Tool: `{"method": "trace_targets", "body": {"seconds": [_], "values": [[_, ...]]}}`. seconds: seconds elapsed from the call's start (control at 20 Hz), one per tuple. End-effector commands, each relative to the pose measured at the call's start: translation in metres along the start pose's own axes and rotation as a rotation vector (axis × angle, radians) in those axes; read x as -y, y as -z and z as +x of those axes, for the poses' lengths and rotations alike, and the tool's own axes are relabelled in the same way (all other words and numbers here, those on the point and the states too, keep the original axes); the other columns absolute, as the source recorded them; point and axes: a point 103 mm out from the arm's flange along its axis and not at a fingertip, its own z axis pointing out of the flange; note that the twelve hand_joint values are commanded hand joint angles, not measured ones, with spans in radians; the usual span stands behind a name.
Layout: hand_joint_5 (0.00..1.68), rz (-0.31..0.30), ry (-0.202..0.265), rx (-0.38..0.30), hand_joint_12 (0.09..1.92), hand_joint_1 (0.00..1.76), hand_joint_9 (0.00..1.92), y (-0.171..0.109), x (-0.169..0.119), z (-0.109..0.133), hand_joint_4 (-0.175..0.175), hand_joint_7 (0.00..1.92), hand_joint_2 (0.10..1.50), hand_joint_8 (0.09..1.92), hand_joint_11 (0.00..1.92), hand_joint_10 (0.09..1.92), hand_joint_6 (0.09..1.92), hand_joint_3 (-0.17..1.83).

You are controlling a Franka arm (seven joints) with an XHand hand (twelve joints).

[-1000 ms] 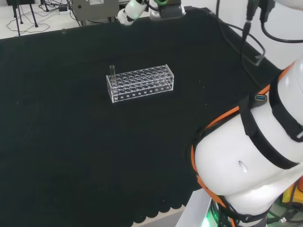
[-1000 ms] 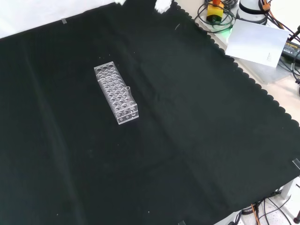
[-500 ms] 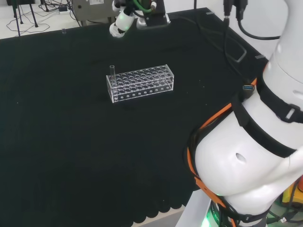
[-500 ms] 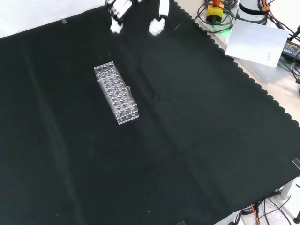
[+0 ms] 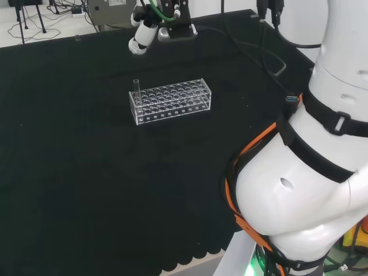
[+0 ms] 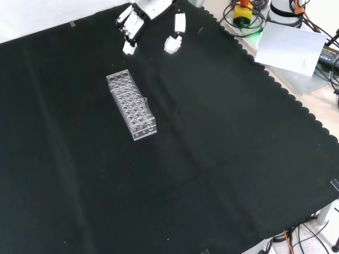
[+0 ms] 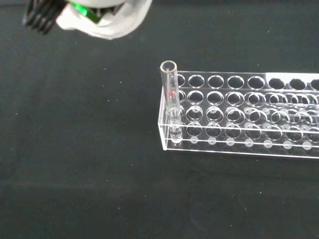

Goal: Pick up the test tube.

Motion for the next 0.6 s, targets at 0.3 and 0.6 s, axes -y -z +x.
{"method": "trace_targets", "body": {"seconds": [0.3,0.6], "values": [[0.39,0.101,0.003,0.007,1.51,0.92,0.41,-0.034,-0.051,-0.005,-0.15,0.43,0.63,0.95,0.09,0.95,0.24,0.64],[0.39,0.146,0.008,0.019,1.51,0.92,0.43,-0.052,-0.066,-0.005,-0.152,0.45,0.63,0.95,0.09,0.94,0.26,0.64]]}}
